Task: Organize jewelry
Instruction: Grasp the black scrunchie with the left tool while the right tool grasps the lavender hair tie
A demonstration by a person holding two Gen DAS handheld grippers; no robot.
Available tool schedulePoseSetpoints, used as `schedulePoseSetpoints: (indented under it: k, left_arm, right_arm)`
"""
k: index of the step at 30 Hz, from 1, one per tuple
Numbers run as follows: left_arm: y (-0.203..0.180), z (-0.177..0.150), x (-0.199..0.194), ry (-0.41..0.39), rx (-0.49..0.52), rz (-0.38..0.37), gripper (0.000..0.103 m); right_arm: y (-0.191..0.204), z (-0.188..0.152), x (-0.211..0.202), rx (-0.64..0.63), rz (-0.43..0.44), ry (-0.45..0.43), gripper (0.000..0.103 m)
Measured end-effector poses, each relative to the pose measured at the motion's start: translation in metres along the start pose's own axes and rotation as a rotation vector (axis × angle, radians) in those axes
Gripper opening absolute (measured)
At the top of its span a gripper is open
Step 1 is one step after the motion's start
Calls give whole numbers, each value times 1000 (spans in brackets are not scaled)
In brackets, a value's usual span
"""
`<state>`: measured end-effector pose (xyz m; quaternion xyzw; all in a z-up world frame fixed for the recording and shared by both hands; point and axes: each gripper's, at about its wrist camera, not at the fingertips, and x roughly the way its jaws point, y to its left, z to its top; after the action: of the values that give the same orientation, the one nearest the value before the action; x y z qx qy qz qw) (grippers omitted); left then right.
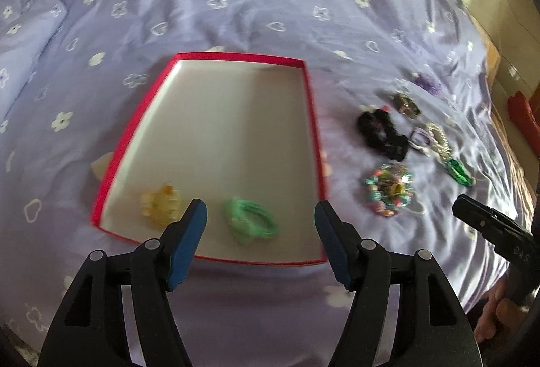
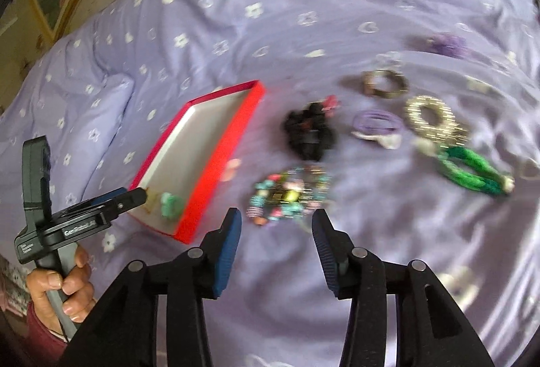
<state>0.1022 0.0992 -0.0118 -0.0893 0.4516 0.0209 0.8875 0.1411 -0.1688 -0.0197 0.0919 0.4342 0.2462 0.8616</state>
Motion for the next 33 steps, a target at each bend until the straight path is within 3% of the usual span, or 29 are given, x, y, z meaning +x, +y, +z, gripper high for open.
schedulePoseSetpoints:
  k: [19,33]
  left_arm:
    - [-80,29,32,24,95,-70,66]
    - [-111,70,100,103,120,-101,66]
  right_arm:
    - [-78,22,-15,112,-95,-78,46]
    - [-77,72,49,22,-86,-17,46]
